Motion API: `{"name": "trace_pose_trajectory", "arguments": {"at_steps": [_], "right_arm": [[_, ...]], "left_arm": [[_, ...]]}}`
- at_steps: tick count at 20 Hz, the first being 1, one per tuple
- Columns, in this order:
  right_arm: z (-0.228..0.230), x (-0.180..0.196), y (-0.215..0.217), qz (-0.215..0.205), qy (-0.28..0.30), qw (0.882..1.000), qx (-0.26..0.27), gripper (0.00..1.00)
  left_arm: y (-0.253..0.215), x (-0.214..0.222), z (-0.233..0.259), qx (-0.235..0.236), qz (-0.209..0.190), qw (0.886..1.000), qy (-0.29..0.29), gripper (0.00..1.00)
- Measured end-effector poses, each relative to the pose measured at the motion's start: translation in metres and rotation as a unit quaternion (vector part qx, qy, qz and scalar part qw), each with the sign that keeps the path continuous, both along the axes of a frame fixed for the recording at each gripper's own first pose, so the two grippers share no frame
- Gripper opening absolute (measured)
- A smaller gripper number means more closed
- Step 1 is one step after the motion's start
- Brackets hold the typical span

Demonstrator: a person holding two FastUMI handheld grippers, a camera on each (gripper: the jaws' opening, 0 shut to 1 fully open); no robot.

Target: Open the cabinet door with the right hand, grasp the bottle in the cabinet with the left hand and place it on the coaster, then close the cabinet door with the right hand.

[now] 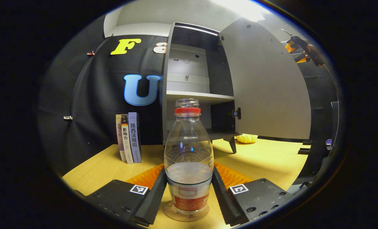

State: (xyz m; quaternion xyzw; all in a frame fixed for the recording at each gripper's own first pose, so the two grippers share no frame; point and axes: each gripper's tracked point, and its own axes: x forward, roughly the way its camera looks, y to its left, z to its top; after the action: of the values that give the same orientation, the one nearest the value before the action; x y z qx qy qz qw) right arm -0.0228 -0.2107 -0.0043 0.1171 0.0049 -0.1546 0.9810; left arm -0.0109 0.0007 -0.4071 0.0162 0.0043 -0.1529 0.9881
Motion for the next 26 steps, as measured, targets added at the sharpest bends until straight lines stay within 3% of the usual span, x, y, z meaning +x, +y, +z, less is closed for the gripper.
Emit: {"name": "trace_pose_trajectory", "arguments": {"at_steps": [7,10,18,26], "right_arm": [[-0.002,0.003,-0.009,-0.017,0.008,1.000,0.002,0.97],[-0.002,0.006,-0.011,-0.016,0.006,1.000,-0.002,0.97],[-0.007,0.017,-0.011,-0.011,0.010,1.000,-0.017,0.98],[-0.018,0.026,-0.015,-0.008,0.032,0.998,-0.044,0.97]], "left_arm": [[0.003,0.001,-0.011,-0.002,0.010,1.000,0.011,0.80],[0.004,0.003,-0.011,0.003,0.014,1.000,0.017,0.98],[-0.001,-0.005,0.013,0.012,0.004,1.000,0.019,0.98],[0.008,-0.021,0.098,0.003,0.037,0.999,-0.004,0.98]]}}
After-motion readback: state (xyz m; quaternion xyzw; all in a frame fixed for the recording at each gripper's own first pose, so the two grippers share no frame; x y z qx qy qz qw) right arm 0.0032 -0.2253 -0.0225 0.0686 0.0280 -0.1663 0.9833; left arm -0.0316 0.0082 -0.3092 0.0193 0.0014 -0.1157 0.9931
